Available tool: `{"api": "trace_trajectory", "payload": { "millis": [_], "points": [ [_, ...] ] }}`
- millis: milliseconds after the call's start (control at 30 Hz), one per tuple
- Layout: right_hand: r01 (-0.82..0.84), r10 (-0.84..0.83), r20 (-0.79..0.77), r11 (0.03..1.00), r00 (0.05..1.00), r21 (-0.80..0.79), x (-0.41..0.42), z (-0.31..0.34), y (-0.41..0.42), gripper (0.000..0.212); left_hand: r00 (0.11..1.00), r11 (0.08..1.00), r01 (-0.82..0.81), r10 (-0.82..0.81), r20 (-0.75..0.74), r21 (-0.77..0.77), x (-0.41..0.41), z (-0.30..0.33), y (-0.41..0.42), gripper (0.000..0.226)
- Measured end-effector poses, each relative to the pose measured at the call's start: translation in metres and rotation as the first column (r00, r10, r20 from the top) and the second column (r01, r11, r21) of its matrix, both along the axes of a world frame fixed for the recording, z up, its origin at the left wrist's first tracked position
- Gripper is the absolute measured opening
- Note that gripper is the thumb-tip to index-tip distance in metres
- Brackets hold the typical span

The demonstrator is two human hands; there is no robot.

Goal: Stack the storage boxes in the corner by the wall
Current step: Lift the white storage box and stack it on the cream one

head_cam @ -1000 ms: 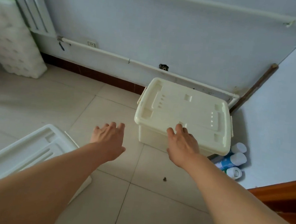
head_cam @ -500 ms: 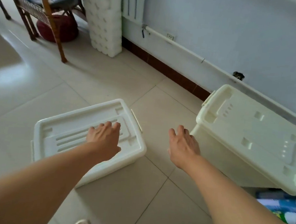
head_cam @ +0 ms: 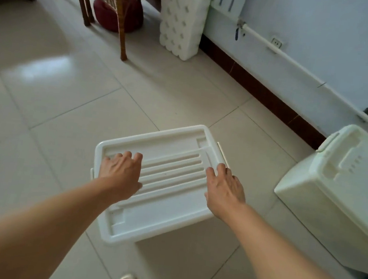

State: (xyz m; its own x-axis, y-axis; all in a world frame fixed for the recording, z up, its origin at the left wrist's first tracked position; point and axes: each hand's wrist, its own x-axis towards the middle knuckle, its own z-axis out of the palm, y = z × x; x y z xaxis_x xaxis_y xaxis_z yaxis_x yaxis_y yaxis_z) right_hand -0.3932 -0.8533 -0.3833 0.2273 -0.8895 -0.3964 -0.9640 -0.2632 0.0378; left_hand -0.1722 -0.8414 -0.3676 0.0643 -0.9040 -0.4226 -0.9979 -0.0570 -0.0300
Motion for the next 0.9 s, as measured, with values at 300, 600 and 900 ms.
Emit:
{"api": "trace_trajectory", "payload": {
  "millis": [300,600,900],
  "points": [
    [0.05,-0.049,-0.029,0.998,0.998,0.026,0.041,-0.011,-0.033,0.058,0.996,0.996,0.082,-0.082,0.02,0.021,0.007,-0.011,-0.048,0.053],
    [0.161,-0.16,-0.048,0.987,0.986,0.025,0.042,-0.021,-0.08,0.063,0.973,0.974,0.229,-0.228,-0.046,0.006,-0.021,-0.016,-0.115,0.054],
    [0.469,-0.464,-0.072,0.879,0.883,0.083,0.083,-0.044,-0.103,0.061,0.871,0.873,0.487,-0.483,-0.091,0.028,0.007,-0.049,-0.192,0.057]
  ]
}}
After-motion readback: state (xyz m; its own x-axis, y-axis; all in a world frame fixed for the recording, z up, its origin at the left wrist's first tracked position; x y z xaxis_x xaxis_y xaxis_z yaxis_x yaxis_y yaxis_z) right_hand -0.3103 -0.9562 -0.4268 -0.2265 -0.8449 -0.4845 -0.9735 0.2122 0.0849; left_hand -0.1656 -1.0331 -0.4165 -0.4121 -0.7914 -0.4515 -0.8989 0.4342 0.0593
